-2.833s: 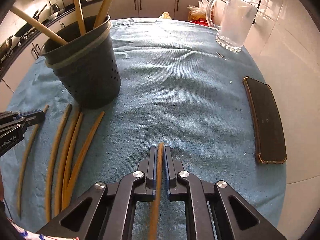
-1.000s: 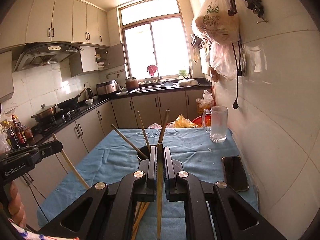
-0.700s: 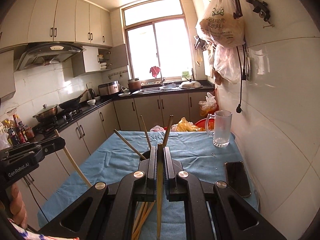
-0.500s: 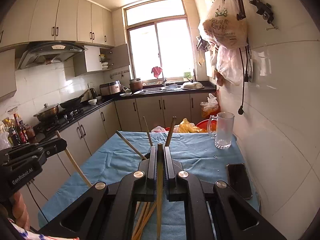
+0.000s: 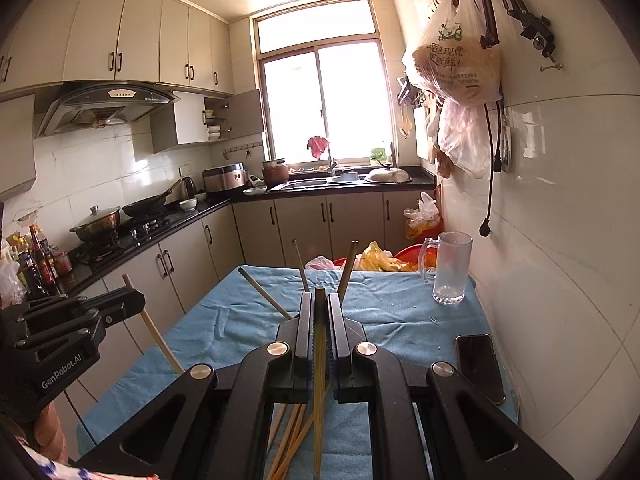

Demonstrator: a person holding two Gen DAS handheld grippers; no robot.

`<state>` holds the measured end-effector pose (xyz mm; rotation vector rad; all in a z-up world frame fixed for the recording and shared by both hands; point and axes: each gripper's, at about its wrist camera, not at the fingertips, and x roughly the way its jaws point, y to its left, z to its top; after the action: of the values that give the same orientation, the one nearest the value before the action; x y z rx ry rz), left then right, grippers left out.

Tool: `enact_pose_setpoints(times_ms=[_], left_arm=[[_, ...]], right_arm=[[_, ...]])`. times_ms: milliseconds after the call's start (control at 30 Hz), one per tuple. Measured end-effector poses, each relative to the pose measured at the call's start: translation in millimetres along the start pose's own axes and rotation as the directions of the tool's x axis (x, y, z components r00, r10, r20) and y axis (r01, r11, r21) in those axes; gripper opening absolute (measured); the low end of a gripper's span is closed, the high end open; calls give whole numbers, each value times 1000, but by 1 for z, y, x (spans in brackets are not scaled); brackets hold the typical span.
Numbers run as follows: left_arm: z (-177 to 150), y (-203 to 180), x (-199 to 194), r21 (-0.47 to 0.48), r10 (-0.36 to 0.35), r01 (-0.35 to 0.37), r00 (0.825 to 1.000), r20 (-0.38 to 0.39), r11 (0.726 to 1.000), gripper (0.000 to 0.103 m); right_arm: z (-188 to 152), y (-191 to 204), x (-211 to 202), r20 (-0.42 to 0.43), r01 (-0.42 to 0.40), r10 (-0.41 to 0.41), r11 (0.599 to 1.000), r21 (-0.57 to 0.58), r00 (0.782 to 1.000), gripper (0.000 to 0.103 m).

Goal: Organize utensils
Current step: 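Carry the held chopsticks above the black holder while both grippers stay closed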

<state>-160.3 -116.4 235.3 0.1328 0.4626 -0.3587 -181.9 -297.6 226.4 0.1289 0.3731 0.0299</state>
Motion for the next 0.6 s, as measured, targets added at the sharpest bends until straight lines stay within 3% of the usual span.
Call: enact_pose_setpoints(times_ms=[600], left_arm=[[8, -1, 11, -8, -59, 59, 998, -34, 998, 5]], right_arm=[[6, -4, 11, -4, -9, 9, 1000, 18, 1000, 6]])
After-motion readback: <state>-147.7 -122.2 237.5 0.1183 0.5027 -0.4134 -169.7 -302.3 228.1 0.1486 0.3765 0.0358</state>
